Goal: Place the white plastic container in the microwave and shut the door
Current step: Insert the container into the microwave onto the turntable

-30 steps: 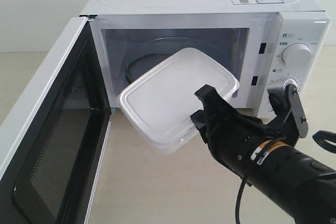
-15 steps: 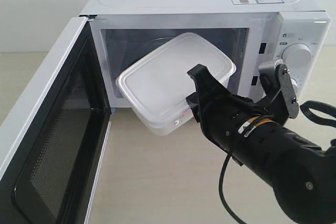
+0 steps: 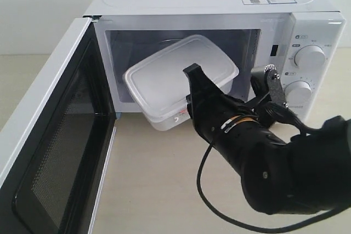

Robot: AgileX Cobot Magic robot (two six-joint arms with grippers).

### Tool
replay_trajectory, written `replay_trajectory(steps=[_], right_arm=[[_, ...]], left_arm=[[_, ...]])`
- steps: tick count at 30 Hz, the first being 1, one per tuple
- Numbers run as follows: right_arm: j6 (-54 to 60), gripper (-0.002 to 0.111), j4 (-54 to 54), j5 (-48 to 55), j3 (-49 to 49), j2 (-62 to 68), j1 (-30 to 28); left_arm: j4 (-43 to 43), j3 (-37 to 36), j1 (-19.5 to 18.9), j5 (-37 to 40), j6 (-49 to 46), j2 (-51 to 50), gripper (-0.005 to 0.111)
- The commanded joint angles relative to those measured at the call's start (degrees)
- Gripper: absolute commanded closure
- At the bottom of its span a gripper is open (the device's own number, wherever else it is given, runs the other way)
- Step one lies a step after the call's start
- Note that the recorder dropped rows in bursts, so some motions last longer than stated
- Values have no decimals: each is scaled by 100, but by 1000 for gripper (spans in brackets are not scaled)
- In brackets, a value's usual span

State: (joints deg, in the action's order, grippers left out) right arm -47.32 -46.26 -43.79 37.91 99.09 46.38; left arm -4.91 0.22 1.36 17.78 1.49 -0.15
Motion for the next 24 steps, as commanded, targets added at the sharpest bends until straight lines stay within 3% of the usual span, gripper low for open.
replay_trajectory(steps=[1, 24], right_arm=[[-58, 108, -66, -378, 334, 265, -73], [-198, 108, 68, -77, 1552, 1079, -654]], left_arm=[[-15, -22, -11, -25, 71, 15, 103], [-15, -22, -11, -25, 71, 15, 103]])
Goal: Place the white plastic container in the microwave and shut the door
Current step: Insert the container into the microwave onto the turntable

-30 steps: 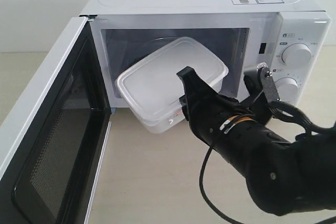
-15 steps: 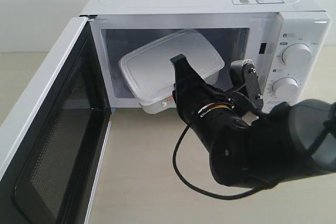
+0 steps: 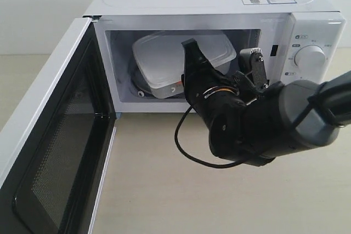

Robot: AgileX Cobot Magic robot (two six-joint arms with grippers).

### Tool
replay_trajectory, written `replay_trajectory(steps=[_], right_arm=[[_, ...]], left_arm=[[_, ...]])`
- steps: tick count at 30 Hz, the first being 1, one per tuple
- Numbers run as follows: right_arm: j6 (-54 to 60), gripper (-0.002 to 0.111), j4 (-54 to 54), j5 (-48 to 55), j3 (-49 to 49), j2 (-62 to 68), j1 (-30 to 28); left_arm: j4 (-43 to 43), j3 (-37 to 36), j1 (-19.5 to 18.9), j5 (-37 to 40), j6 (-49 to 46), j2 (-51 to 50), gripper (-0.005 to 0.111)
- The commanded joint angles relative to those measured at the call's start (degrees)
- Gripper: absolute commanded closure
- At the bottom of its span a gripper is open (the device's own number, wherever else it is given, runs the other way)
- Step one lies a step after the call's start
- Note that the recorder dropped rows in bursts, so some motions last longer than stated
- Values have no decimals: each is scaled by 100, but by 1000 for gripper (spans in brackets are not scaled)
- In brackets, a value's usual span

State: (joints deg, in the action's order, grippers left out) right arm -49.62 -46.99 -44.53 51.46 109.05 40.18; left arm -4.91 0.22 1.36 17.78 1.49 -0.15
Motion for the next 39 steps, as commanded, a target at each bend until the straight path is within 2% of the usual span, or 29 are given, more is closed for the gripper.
replay_trajectory(steps=[1, 9, 13, 32, 35, 39], right_arm=[[42, 108, 141, -3, 259, 145, -34], [93, 108, 130, -49, 522, 369, -34], [501, 108, 140, -110, 522, 369, -34], [372, 108, 11, 16, 522, 369, -34], [372, 101, -1, 16, 522, 369, -34], [372, 78, -1, -25, 522, 369, -34]], left_arm=[[-15, -22, -11, -25, 71, 15, 103], [-15, -22, -11, -25, 71, 15, 103], [-15, -22, -11, -25, 71, 15, 103], [-15, -22, -11, -25, 71, 15, 103], [-15, -22, -11, -25, 71, 15, 103], [-15, -22, -11, -25, 71, 15, 103]])
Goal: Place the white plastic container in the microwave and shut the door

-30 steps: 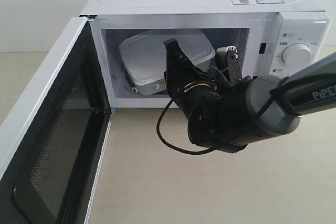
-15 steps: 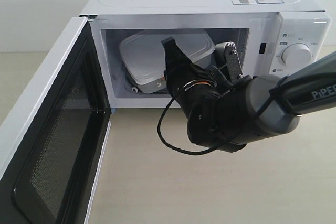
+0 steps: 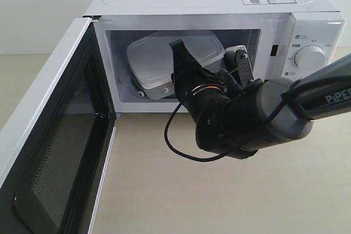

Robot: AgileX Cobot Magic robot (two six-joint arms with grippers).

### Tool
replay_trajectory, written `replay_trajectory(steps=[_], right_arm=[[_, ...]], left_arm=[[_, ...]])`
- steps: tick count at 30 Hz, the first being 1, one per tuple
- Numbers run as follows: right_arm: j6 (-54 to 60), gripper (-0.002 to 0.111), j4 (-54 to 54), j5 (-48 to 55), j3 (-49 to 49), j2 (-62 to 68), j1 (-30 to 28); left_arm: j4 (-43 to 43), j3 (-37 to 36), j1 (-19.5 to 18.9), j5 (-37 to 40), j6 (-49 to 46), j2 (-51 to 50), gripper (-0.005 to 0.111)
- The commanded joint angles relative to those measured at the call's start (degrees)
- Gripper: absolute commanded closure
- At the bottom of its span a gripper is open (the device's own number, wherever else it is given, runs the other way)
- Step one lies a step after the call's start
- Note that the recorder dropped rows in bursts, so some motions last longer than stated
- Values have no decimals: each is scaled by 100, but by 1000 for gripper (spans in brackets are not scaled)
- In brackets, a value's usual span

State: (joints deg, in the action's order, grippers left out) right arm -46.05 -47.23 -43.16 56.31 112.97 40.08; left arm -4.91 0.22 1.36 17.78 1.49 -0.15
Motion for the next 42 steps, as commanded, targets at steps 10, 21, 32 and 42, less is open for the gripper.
replay_trajectory(steps=[10, 21, 32, 42], right_arm=[[693, 68, 111, 125, 37, -76, -24], [5179, 68, 431, 942, -720, -967, -13], [5686, 108, 1815, -14, -805, 33, -13], [5530, 108, 1823, -331, -324, 487, -146]], left_arm=[[-15, -22, -11, -25, 71, 15, 103], [-15, -22, -11, -25, 71, 15, 103], [-15, -22, -11, -25, 71, 15, 103], [-15, -22, -11, -25, 71, 15, 103]])
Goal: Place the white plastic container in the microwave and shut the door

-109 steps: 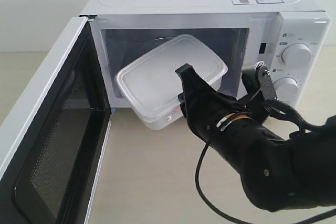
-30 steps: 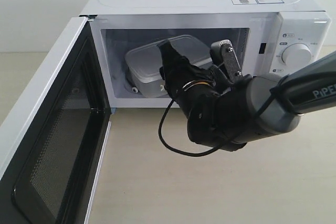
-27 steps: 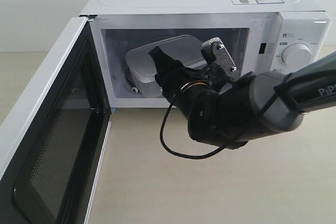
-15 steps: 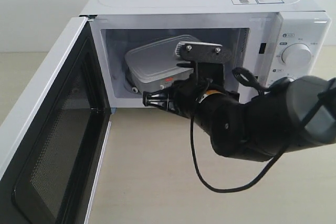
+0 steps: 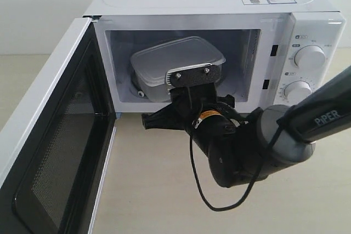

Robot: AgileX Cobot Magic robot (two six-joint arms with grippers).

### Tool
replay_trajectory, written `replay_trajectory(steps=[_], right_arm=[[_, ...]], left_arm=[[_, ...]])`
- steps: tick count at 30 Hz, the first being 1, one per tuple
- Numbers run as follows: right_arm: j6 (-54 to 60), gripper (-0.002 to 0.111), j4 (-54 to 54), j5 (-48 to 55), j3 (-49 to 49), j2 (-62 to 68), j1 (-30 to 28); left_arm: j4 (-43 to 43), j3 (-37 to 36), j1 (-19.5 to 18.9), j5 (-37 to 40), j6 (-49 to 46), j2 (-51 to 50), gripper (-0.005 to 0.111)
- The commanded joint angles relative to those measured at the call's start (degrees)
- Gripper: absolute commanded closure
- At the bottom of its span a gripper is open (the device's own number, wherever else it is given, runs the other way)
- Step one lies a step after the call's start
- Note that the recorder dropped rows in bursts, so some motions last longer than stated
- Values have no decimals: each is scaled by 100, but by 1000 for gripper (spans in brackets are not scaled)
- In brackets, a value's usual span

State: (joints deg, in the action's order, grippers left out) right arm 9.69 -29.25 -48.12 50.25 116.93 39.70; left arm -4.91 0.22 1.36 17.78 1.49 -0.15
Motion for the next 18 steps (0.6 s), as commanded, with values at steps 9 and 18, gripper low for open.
replay_trajectory(steps=[9, 18], right_arm=[[-3, 108, -358, 407, 974, 418, -146], [138, 108, -621, 339, 1368, 572, -146]], left_arm=[[-15, -22, -11, -25, 71, 15, 103], [-15, -22, -11, -25, 71, 15, 103]])
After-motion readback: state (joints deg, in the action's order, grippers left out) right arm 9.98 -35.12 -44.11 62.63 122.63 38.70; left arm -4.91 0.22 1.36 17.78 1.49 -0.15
